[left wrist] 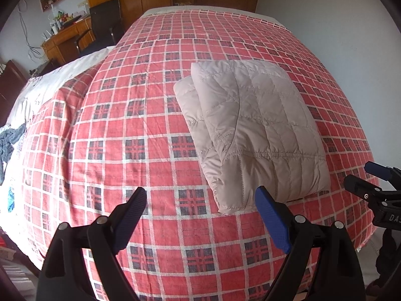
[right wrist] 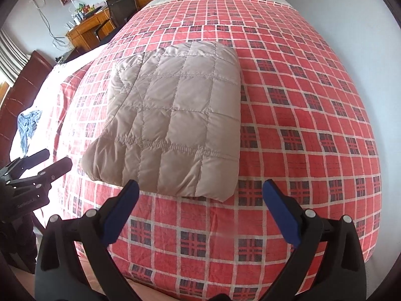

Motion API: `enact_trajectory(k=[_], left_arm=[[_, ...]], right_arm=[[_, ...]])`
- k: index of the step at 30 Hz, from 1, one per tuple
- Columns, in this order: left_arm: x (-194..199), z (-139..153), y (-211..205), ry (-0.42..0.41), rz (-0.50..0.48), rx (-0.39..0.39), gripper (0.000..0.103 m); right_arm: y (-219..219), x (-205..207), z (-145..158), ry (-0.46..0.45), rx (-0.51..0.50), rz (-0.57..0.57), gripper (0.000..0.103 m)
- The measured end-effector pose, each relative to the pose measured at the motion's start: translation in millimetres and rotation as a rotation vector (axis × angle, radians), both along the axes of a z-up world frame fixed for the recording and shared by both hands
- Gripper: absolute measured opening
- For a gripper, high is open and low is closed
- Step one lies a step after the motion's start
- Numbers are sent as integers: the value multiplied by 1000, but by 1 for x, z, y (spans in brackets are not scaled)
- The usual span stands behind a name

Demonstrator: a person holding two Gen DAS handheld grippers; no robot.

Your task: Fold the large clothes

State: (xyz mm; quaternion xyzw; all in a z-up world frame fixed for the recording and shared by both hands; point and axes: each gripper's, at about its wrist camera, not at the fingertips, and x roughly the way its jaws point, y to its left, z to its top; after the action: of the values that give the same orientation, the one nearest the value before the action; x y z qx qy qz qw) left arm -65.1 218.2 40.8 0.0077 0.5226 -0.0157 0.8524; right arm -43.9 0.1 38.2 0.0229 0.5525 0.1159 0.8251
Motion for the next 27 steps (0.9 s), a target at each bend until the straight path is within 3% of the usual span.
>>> enact_trajectory(k=[27], left_arm=[[0, -2, 1, 7, 0, 1, 88]], right_arm=[[-4, 2, 0, -28, 12, -23, 98]])
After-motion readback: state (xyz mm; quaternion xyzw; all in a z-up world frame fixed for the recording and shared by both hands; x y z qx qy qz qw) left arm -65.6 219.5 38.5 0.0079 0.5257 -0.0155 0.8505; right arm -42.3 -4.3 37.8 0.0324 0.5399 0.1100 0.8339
